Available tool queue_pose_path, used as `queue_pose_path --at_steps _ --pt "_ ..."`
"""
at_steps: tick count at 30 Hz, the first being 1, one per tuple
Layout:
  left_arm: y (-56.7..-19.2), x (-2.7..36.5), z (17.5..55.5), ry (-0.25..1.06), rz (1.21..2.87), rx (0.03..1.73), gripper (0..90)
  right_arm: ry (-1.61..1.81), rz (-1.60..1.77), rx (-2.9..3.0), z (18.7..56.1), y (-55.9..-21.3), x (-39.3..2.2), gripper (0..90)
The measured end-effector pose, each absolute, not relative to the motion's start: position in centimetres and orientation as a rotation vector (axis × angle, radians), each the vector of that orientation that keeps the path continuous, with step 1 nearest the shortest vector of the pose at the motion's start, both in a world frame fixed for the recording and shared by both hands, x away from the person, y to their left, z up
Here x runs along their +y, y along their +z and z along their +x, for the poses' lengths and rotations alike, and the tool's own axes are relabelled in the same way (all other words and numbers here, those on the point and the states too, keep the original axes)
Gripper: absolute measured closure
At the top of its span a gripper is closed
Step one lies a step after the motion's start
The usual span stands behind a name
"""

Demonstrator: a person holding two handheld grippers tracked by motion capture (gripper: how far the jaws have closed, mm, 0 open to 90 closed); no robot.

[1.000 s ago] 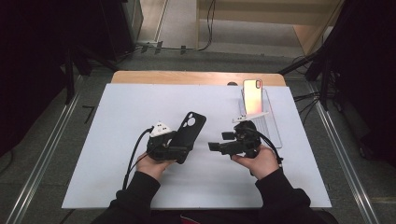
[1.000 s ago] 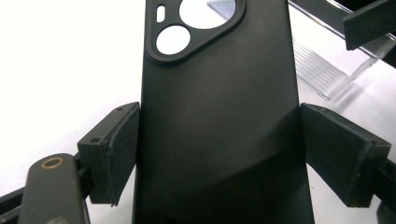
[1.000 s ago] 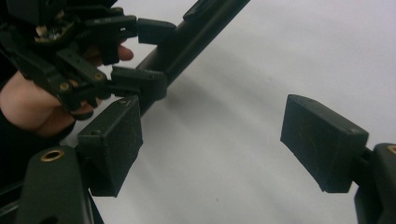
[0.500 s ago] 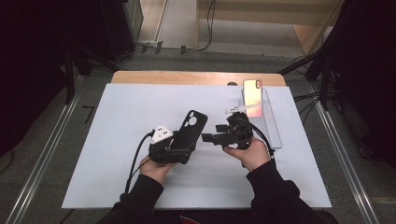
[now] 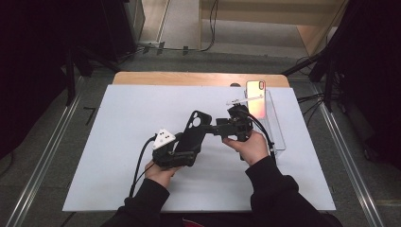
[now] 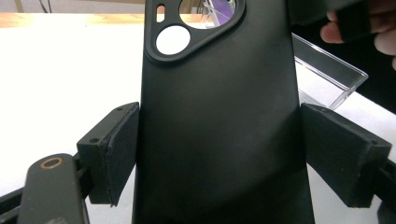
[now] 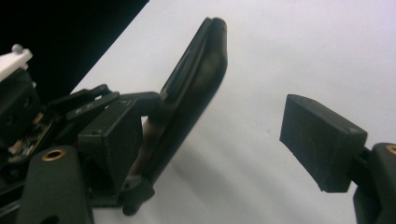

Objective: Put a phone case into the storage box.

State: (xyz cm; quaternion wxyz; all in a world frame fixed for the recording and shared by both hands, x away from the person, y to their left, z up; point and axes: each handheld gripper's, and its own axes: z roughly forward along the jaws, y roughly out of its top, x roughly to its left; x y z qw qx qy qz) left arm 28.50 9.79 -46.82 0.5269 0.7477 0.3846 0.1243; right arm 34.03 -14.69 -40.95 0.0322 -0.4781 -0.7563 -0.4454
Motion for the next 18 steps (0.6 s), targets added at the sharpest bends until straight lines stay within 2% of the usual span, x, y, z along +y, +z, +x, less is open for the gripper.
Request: queue_pose_path --at_steps 5,11,15,18 --pt "-46.8 9.7 28.4 0.293 1.795 0.921 15.9 -1.365 -1.467 -2.32 34.8 -41.0 -14.1 22.2" --pt "-46.8 9.5 28.5 0.304 1.802 0.927 15.7 -1.335 -1.483 -2.26 35.6 -41.5 -14.0 30.3" --pt "-46.8 9.4 28.4 0.303 1.807 0.919 15.6 -1.328 -1.515 -2.199 35.8 -41.5 -14.1 40.9" --pt "-46.8 9.3 28.3 0.302 1.81 0.919 15.6 -1.315 -1.54 -2.108 36.2 -41.4 -14.4 53.9"
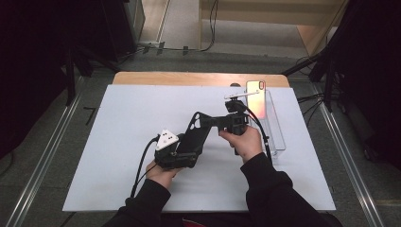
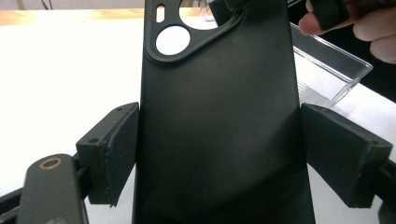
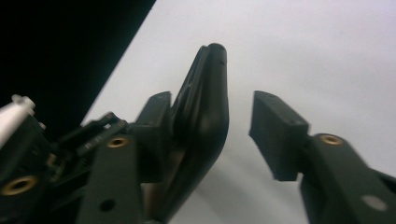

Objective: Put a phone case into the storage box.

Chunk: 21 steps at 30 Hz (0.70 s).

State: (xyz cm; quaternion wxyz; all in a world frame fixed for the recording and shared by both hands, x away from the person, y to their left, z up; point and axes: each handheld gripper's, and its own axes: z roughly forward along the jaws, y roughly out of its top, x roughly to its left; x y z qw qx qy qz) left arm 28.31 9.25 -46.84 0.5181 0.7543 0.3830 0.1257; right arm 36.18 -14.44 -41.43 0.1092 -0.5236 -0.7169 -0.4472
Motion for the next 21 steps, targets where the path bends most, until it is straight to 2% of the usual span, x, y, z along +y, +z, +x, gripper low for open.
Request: queue_pose_path --at_steps 2,5,12,21 --pt "-46.8 9.2 28.3 0.303 1.814 0.922 15.5 -1.316 -1.541 -2.056 36.3 -41.4 -14.7 65.1" --pt "-46.8 9.2 28.2 0.301 1.809 0.914 15.3 -1.33 -1.528 -2.014 36.4 -41.3 -14.9 70.1" --pt "-46.8 8.9 28.2 0.289 1.818 0.906 14.2 -1.33 -1.504 -1.954 36.3 -40.9 -15.2 76.3" --pt "-46.4 9.0 28.5 0.272 1.82 0.87 13.1 -1.358 -1.464 -1.961 35.8 -39.9 -14.9 77.4"
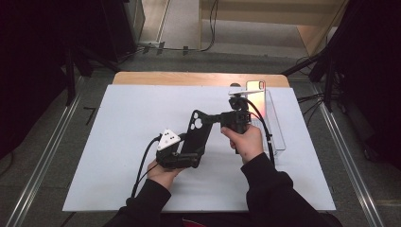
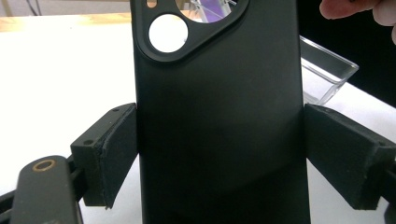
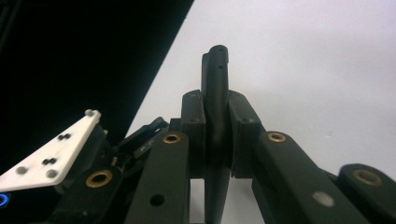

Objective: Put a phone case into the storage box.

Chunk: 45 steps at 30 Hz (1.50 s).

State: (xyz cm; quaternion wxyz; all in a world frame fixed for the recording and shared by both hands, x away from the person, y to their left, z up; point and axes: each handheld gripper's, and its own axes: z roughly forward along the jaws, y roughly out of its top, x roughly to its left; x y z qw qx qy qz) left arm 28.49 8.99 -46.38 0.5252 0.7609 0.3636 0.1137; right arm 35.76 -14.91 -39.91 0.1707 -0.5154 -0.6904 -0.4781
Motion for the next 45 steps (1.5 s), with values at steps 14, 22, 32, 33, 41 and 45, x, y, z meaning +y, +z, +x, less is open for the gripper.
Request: queue_pose_path --at_steps 14,22,32,33,41,45 --pt "-44.8 9.3 29.6 0.133 1.93 0.936 12.4 -1.396 -1.456 -2.032 35.3 -38.9 -15.1 77.4" --pt "-43.5 10.0 29.9 0.12 1.998 0.917 14.6 -1.386 -1.435 -2.183 35.0 -38.7 -15.0 77.3" --pt "-42.0 10.0 30.5 0.022 2.08 0.849 18.4 -1.439 -1.278 -2.352 34.5 -38.3 -15.3 77.3" --pt "-41.7 9.9 30.5 0.028 2.111 0.836 18.4 -1.448 -1.245 -2.383 34.4 -38.3 -15.3 77.3" --pt "-39.9 10.2 31.2 -0.021 2.131 0.77 26.8 -1.466 -1.141 -2.427 34.3 -37.8 -16.1 77.3" --pt "-39.1 10.4 31.7 -0.028 2.135 0.746 30.2 -1.465 -1.098 -2.44 34.4 -37.8 -16.5 77.3"
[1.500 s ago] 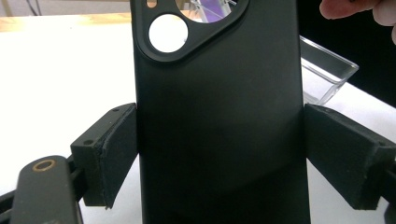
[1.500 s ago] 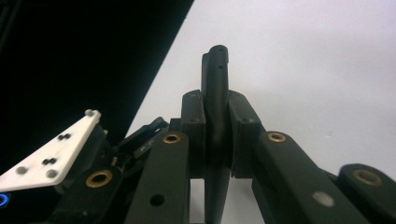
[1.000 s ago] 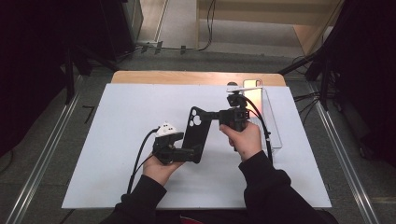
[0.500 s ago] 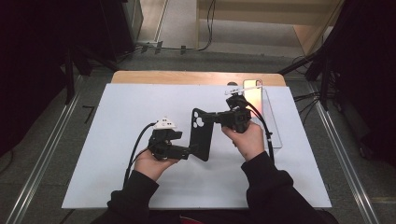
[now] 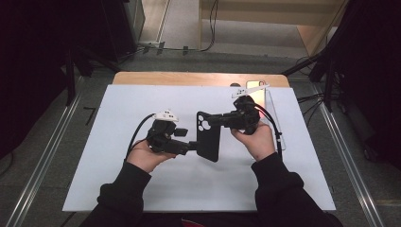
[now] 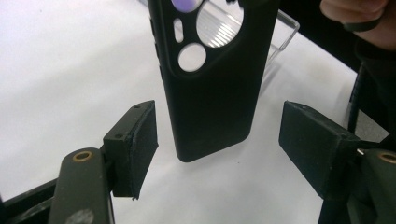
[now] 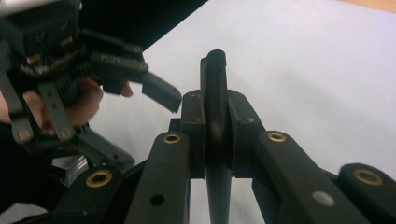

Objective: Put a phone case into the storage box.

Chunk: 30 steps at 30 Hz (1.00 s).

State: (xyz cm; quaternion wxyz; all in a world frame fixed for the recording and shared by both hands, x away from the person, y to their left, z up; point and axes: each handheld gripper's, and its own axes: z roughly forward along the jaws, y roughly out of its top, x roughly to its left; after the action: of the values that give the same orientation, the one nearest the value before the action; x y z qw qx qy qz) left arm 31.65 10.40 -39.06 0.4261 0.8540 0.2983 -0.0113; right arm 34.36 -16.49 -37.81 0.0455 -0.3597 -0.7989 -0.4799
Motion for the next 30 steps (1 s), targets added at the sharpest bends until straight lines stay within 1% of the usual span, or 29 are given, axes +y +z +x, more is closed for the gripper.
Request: queue_pose_path --at_steps 1,4,12,14,30 --pt "-38.9 10.4 31.8 -0.035 2.138 0.742 34.0 -1.463 -1.095 -2.443 34.3 -37.8 -16.5 77.3" --pt "-38.3 10.4 32.3 -0.065 2.144 0.73 33.5 -1.464 -1.059 -2.45 34.3 -37.8 -16.7 77.3" --pt "-37.1 10.4 33.1 -0.031 2.177 0.658 33.3 -1.466 -0.934 -2.519 34.1 -37.6 -16.9 77.2" --pt "-37.1 10.4 33.3 -0.05 2.179 0.641 31.3 -1.463 -0.909 -2.52 34.1 -37.6 -17.0 77.2" --pt "-37.7 10.3 34.0 -0.1 2.179 0.548 31.9 -1.449 -0.703 -2.474 33.6 -37.8 -16.0 77.2"
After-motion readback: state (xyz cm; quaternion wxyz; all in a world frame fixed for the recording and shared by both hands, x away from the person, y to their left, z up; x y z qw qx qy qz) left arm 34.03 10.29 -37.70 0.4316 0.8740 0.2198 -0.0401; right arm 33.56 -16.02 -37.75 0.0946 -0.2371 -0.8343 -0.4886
